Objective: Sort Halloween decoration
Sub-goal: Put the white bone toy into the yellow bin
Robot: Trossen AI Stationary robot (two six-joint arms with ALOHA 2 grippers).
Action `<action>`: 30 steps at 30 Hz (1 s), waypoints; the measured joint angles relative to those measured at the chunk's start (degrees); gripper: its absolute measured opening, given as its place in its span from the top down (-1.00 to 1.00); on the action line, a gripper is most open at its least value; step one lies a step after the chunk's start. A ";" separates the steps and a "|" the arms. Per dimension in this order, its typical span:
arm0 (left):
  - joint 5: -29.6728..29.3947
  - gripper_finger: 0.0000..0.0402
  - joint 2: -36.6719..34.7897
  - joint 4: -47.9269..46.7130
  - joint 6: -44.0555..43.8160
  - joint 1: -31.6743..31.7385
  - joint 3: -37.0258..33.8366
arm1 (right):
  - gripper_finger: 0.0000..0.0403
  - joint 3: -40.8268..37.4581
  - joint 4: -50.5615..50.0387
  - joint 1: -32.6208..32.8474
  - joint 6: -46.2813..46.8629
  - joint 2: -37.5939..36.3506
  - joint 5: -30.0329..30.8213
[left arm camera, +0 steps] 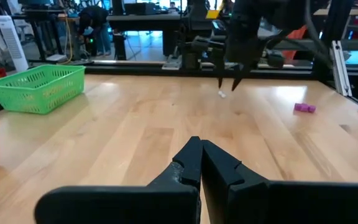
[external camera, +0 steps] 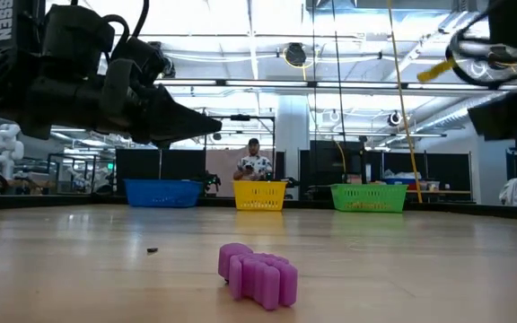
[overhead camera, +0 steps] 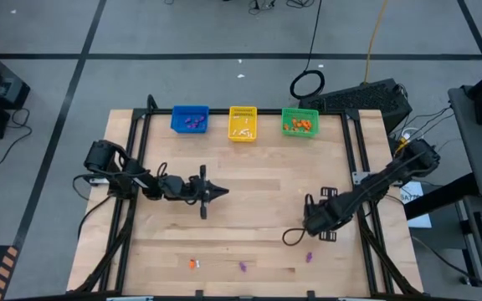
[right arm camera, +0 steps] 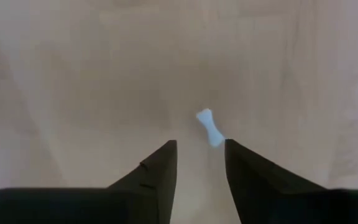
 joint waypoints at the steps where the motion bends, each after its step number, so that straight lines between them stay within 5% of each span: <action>1: 0.01 0.95 0.00 -0.20 0.00 0.00 0.00 | 0.41 -1.09 1.04 -0.30 -0.11 0.00 0.01; 13: -0.05 0.95 0.00 -0.51 0.00 -0.07 0.00 | 0.45 -5.86 7.75 -3.15 -2.66 -0.20 -1.40; 25: -0.07 0.95 0.02 -0.54 -0.11 -1.19 0.00 | 0.95 -8.87 11.24 -6.01 -0.31 -0.20 -6.80; 30: -0.07 0.95 0.02 -0.55 -0.11 -1.57 0.00 | 0.97 -6.44 10.66 -5.97 0.57 -0.13 -6.03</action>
